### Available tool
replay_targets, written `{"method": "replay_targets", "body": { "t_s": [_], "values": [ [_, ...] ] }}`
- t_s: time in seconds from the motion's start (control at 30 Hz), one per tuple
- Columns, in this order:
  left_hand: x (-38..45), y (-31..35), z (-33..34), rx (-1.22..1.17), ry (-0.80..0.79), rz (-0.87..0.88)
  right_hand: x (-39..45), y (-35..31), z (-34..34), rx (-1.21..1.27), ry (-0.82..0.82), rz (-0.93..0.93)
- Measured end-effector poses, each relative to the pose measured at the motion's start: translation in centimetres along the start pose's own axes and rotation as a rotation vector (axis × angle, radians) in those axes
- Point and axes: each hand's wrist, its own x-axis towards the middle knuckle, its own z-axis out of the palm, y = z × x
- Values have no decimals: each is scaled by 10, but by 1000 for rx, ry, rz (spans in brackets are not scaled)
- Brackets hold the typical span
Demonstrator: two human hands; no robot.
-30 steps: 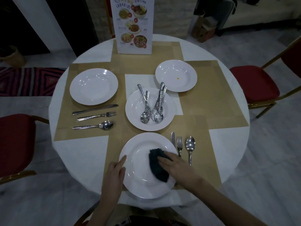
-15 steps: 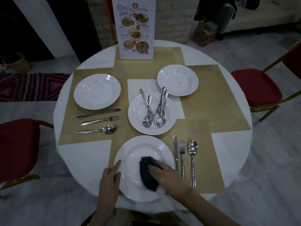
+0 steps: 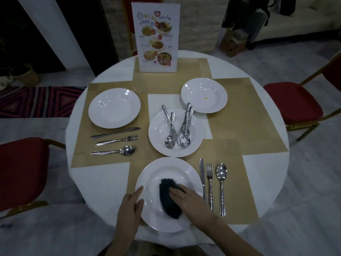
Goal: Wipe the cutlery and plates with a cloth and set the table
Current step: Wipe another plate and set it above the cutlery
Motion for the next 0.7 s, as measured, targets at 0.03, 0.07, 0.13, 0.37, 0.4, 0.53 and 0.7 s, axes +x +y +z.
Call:
{"method": "replay_targets", "body": {
  "t_s": [0.03,0.07,0.13,0.37,0.4,0.53,0.7],
  "values": [
    [0,0,-2,2,-7,3,-3,9,-6,28,21,49],
    [1,-1,-4,6,-10,4,-6,16,-13,54,63,102],
    [3,-2,-8,19,4,27,-17,28,-26,154,135,234],
    [24,10,-14,22,0,101,-35,16,-57,763,285,715],
    [28,15,-14,24,4,120,-36,14,-58,827,297,759],
    [37,37,-12,29,12,190,-38,5,-65,1123,404,856],
    [46,46,-1,-6,-47,258,-36,-6,-78,1406,503,874]
  ]
}}
